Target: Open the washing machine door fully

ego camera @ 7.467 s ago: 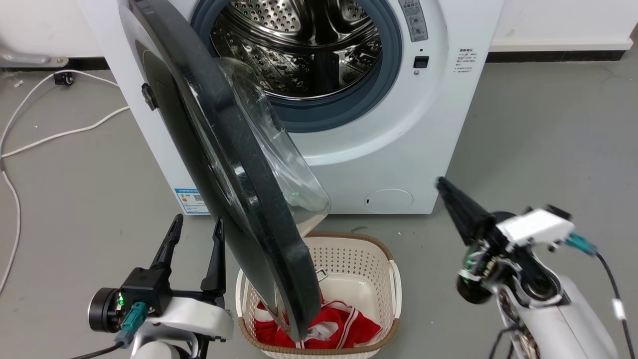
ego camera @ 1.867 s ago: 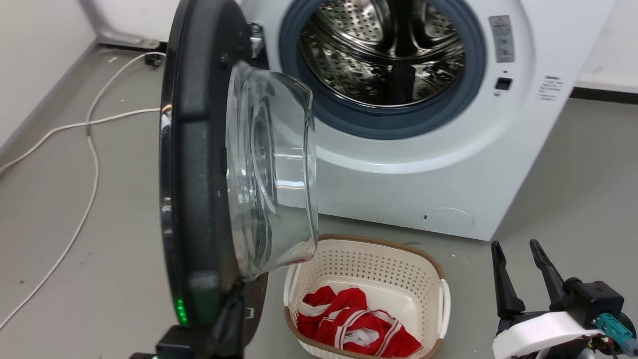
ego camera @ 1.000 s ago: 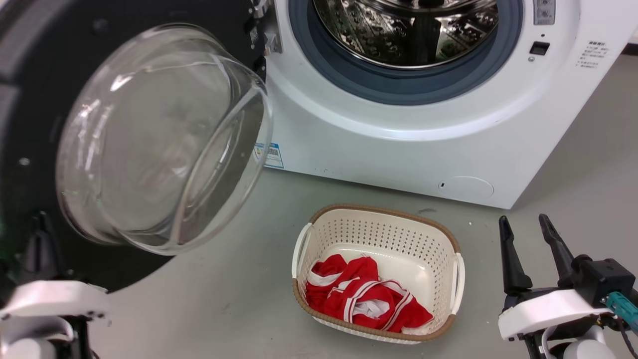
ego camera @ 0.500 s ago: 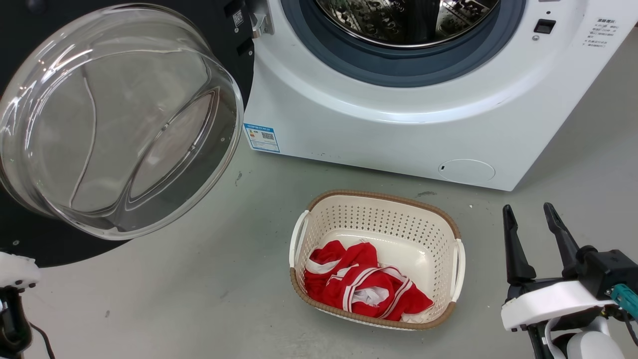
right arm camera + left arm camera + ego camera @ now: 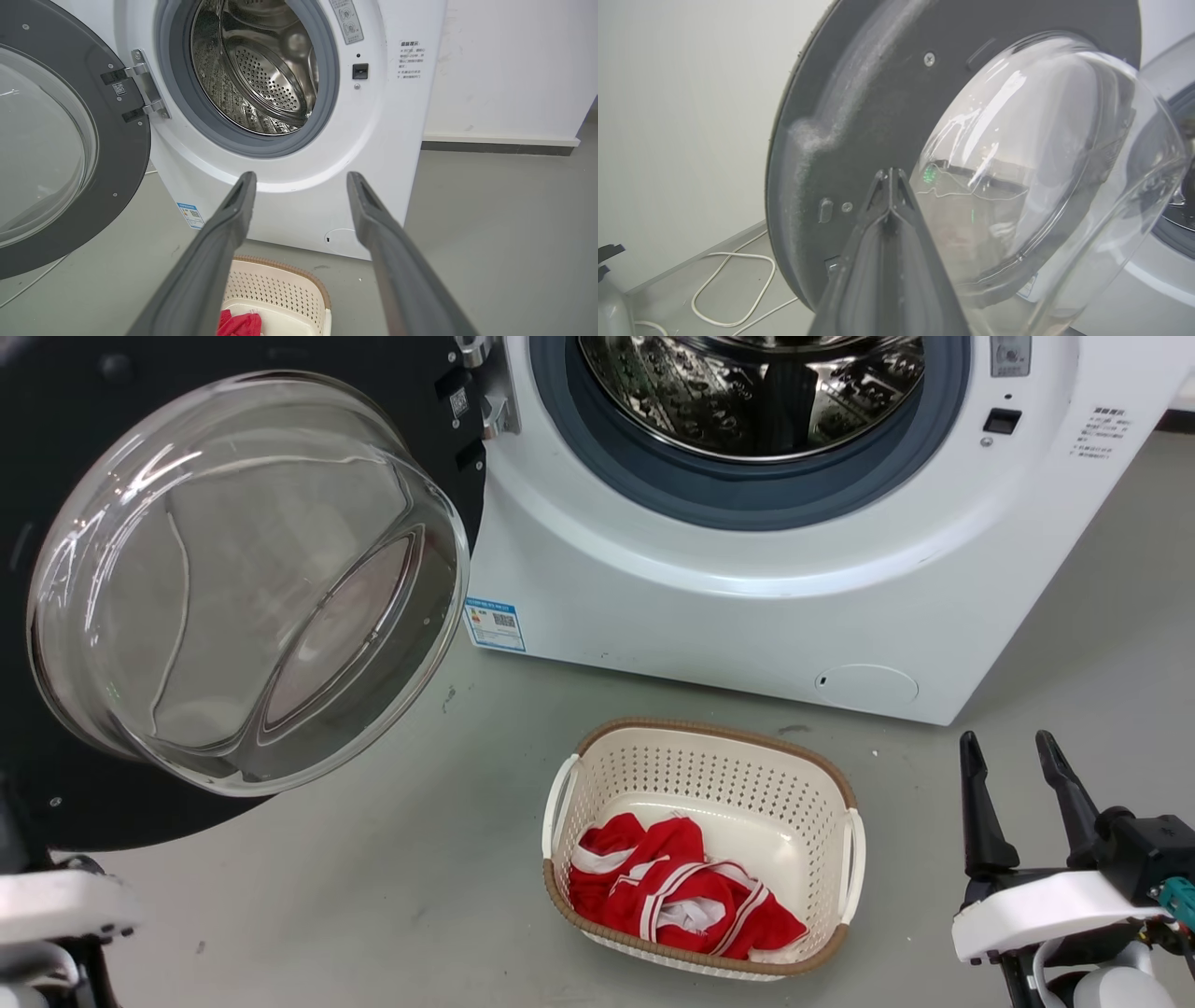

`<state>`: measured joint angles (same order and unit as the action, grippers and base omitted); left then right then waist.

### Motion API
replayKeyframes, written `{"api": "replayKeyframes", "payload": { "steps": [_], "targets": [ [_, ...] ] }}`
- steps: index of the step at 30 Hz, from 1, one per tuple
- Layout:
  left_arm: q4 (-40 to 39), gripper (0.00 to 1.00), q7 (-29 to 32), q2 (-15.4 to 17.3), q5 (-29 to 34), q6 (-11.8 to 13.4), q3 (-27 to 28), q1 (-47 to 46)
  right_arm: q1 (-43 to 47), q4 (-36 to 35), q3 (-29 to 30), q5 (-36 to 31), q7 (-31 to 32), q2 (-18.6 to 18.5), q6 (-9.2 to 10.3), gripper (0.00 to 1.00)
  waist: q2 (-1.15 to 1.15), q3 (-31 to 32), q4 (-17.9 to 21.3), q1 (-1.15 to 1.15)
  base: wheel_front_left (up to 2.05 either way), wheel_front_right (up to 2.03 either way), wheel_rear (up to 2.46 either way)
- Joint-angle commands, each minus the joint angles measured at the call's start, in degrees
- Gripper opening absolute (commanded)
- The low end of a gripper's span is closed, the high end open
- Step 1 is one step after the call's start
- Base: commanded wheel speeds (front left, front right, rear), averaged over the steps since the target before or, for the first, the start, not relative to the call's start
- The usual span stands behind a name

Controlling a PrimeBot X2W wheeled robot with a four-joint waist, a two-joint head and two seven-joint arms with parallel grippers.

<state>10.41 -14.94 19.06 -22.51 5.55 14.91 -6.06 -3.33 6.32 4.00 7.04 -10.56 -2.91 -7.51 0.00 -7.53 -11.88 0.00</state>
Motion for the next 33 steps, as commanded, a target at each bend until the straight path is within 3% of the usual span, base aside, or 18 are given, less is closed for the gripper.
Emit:
{"api": "replayKeyframes", "payload": {
  "steps": [1, 6, 7, 8, 9, 17, 28, 33],
  "targets": [
    [-1.41, 0.00, -0.32, -1.01, 0.87, 0.03, -0.23, 1.71, 0.29, 0.16, 0.02, -0.05, -0.18, 0.06, 0.04, 1.00, 0.00, 0.71, 0.03, 0.00, 0.00, 0.00, 0.00],
    [-7.00, 0.00, -0.26, -5.21, 3.83, 0.21, -1.97, 7.26, 0.86, 0.53, -0.35, -0.50, -0.09, 0.06, 0.04, 1.00, 0.00, 2.33, 0.49, 0.00, 0.00, 0.00, 0.00],
    [-7.80, 0.22, -0.26, -6.10, 4.21, 0.18, -2.44, 8.03, 0.89, 0.56, -0.52, -0.54, -0.06, 0.06, 0.04, 1.00, 0.00, 2.57, 0.60, 0.00, 0.00, 0.00, 0.00],
    [-8.46, 0.67, -0.26, -6.73, 4.53, 0.03, -2.95, 8.69, 0.98, 0.58, -0.66, -0.56, -0.02, 0.06, 0.04, 1.00, 0.00, 2.79, 0.72, 0.00, 0.00, 0.00, 0.00],
    [-9.08, 1.00, -0.26, -7.38, 5.01, -0.06, -3.46, 9.30, 1.05, 0.59, -0.80, -0.53, 0.00, 0.06, 0.04, 1.00, 0.00, 2.95, 0.83, 0.00, 0.00, 0.00, 0.00],
    [-11.94, 1.00, -0.26, -10.39, 8.89, -1.74, -8.64, 10.36, 1.28, 1.00, -1.97, -0.76, 0.14, 0.06, 0.04, 1.00, 0.00, 4.23, 2.40, 0.00, 0.00, 0.00, 0.00],
    [-7.09, 1.00, -0.27, -13.21, 13.59, -6.51, -15.56, 4.91, 1.36, 0.75, -2.96, -1.75, 0.47, 0.06, 0.04, 1.00, 0.00, 6.01, 8.11, 0.00, 0.00, 0.00, 0.00],
    [-4.84, 1.00, -0.27, -13.84, 15.25, -6.94, -16.69, 2.44, 1.20, -0.12, -3.26, -1.97, 0.93, 0.06, 0.04, 1.00, 0.00, 6.16, 10.88, 0.00, 0.00, 0.00, 0.00]
  ]
}}
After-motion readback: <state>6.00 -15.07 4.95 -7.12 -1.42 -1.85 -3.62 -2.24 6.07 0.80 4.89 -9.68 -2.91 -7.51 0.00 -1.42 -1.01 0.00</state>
